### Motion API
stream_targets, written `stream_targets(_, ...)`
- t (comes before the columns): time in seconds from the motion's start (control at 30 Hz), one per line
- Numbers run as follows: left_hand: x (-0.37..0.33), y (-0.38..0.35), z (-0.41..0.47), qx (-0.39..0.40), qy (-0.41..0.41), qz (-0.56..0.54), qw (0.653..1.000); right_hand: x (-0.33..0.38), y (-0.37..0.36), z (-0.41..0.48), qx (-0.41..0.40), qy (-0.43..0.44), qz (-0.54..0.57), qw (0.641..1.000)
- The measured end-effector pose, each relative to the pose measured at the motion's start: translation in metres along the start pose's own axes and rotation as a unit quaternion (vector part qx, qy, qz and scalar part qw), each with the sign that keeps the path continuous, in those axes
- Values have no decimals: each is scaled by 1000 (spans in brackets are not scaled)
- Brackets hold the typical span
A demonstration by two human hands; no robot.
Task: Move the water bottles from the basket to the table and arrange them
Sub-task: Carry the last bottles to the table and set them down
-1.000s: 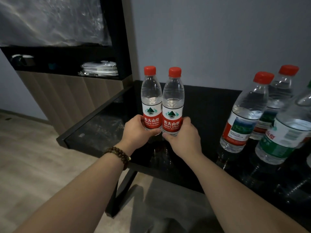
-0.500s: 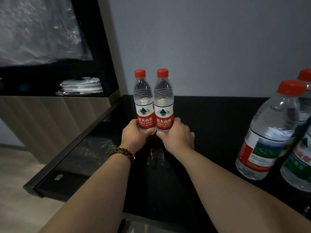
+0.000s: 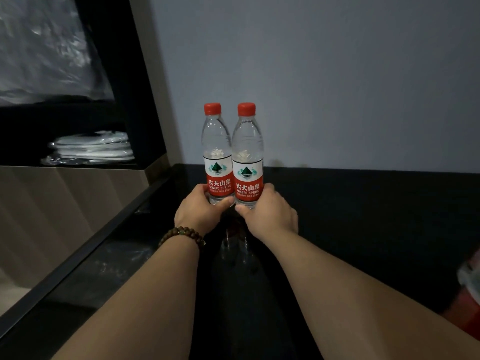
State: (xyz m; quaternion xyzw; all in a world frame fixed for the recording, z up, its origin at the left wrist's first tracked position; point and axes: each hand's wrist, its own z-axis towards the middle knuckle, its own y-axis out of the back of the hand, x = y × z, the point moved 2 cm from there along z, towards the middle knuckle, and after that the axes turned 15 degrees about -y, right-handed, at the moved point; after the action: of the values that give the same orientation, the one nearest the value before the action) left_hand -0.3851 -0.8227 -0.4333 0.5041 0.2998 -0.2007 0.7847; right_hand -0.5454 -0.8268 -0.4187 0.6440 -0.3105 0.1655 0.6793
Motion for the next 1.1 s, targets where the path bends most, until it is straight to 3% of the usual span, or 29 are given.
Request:
stream_targets(0.6,27,-20,122,29,-36,17,999,51,-39,108,-26,-4,-23,999)
stream_targets(1.1,39,-21,167,43,-49,25,998,73,-57,154,-46,-1,-53,998)
